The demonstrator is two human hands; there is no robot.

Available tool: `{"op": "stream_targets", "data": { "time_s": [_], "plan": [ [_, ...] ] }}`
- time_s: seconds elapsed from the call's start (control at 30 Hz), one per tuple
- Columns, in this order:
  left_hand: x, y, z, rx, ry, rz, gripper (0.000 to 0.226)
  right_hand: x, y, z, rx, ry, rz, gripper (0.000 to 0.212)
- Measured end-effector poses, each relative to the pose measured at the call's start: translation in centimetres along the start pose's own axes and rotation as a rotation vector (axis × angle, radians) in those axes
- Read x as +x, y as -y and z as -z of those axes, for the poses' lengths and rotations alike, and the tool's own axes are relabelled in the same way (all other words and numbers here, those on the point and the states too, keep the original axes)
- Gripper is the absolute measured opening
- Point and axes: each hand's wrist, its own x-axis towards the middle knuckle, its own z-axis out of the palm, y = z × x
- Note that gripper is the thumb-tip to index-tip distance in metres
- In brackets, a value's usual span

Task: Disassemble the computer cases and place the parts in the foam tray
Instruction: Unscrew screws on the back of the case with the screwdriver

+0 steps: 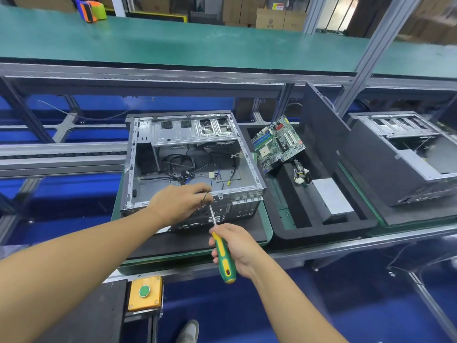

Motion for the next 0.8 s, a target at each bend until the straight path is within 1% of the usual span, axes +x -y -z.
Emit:
{"op": "stream_targets", "data": {
  "time_s": [0.13,0.23,0.3,0.33,0.37,0.4,0.47,0.5,0.57,0.63,0.67,0.73,0.8],
  "plan": [
    [0.0,-0.2,0.6,-0.046,-0.096,-0.029,0.018,-0.1,0.1,0.2,-0.045,-0.016,0.001,0.018],
    [0.2,-0.6,0.3,-0.022,-0.128,-0.059,0.004,-0.3,0.1,0.5,-0.082,-0.024,-0.001,0.017],
    [0.5,-1.1,0.4,-0.056,-0.161,-0.055,0.008,-0.6,-0.1,0.8,-0.078,-0.018,0.0,0.014],
    [0.7,-1.3,0.5,-0.083,-0.181,-0.057,0.018,-0.8,-0.2,1.0,-0.065,-0.013,0.007,0.012],
    [0.9,-1.6,0.5,-0.125,-0.195,-0.052,0.023,-0.9,-0.4,1.3,-0.046,-0.008,0.021,0.01],
    [1.2,-2.0,0.6,-0.203,-0.194,-0.022,0.019,-1.1,-0.5,1.4,-0.021,-0.002,0.041,0.009],
    [1.7,-2.8,0.9,-0.433,-0.176,0.073,0.006,-1.1,-0.3,1.5,0.023,-0.001,0.097,0.011],
    [2.0,-3.2,1.0,-0.551,-0.169,0.135,0.008,-1.1,0.0,1.4,0.044,-0.003,0.125,0.013],
    [2.6,-3.9,1.5,-0.73,-0.169,0.311,0.013,-1.0,0.7,1.2,0.061,-0.018,0.177,0.013],
    [3.2,-3.9,2.0,-0.87,-0.186,0.501,0.019,-0.8,1.4,1.4,0.044,-0.081,0.215,0.014],
    [3.4,-3.7,2.2,-0.923,-0.18,0.566,0.02,-0.7,1.6,1.6,0.057,-0.12,0.221,0.014],
    [3.7,-3.3,2.5,-0.997,-0.145,0.626,0.017,-0.5,2.1,2.3,0.137,-0.173,0.222,0.012],
    [4.0,-3.0,2.8,-1.065,-0.087,0.621,0.012,-0.2,2.9,2.7,0.167,-0.203,0.241,0.012]
  ]
}}
